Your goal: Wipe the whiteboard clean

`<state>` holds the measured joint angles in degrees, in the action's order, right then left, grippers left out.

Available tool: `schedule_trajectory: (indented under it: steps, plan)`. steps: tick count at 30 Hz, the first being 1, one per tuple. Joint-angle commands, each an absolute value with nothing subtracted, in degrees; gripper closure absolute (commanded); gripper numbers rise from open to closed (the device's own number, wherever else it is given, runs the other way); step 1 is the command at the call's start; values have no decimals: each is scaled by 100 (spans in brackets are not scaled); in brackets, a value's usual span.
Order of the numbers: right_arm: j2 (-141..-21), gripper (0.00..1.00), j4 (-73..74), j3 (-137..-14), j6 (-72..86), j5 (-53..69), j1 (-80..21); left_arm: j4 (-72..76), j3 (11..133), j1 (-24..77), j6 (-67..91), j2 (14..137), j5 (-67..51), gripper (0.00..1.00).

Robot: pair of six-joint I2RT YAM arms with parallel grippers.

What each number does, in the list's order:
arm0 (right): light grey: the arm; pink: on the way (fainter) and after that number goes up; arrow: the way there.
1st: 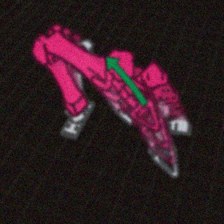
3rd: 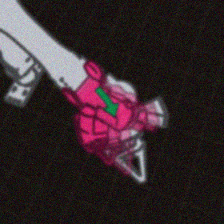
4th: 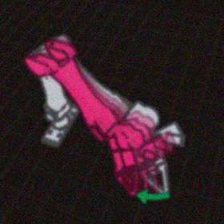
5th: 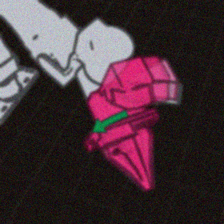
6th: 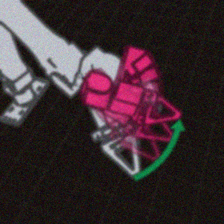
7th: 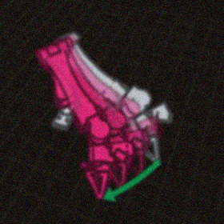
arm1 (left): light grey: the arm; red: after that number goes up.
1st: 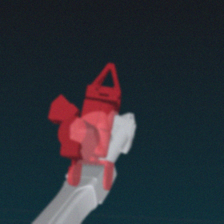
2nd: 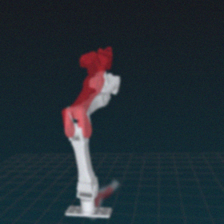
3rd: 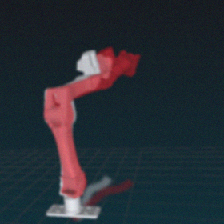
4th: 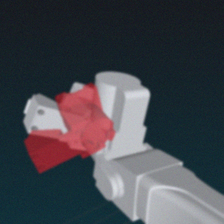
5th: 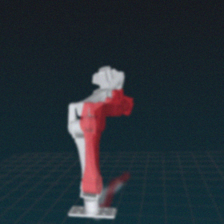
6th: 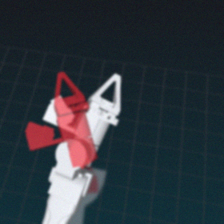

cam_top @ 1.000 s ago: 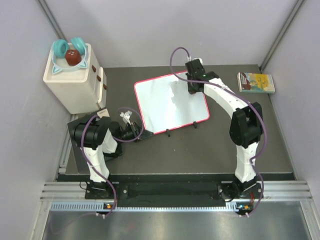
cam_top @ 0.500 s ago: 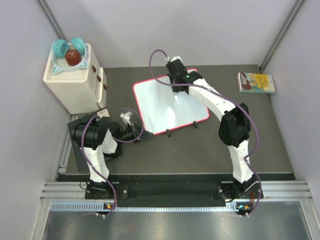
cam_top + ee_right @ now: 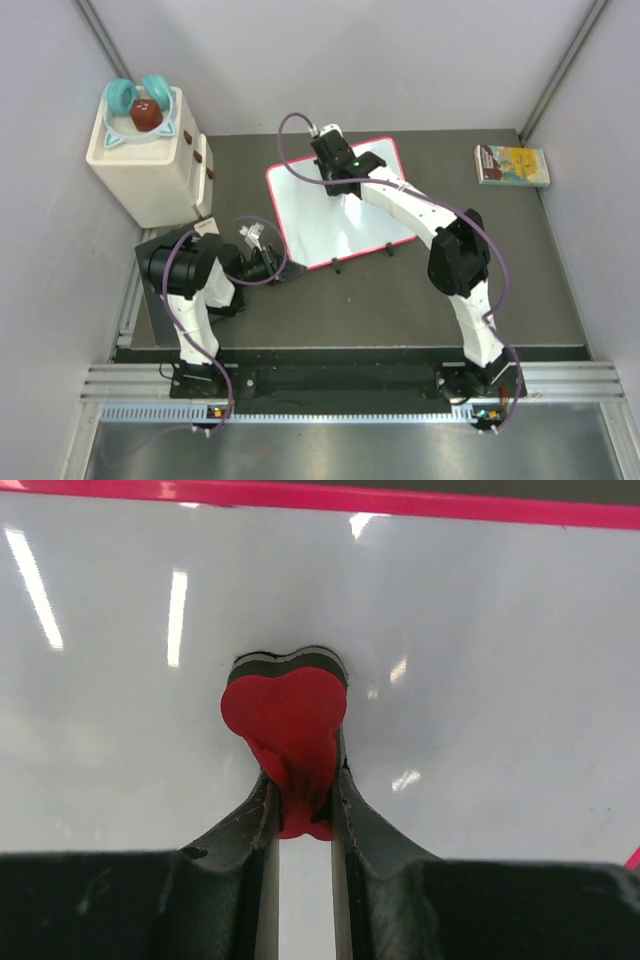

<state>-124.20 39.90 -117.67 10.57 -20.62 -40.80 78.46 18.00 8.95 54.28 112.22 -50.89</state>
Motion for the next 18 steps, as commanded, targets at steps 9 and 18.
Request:
schedule_trajectory:
  steps: [9, 18]
  plan:
    - [-11268, 100, 3648, -9748, 1582, -2303, -2892, 9721, 1652, 879, 5186, 11136, -5089, 100]
    - [-10267, 100, 3130, -8106, 1828, -2136, -2830, 9721, 1652, 879, 5186, 11127, -5071, 100]
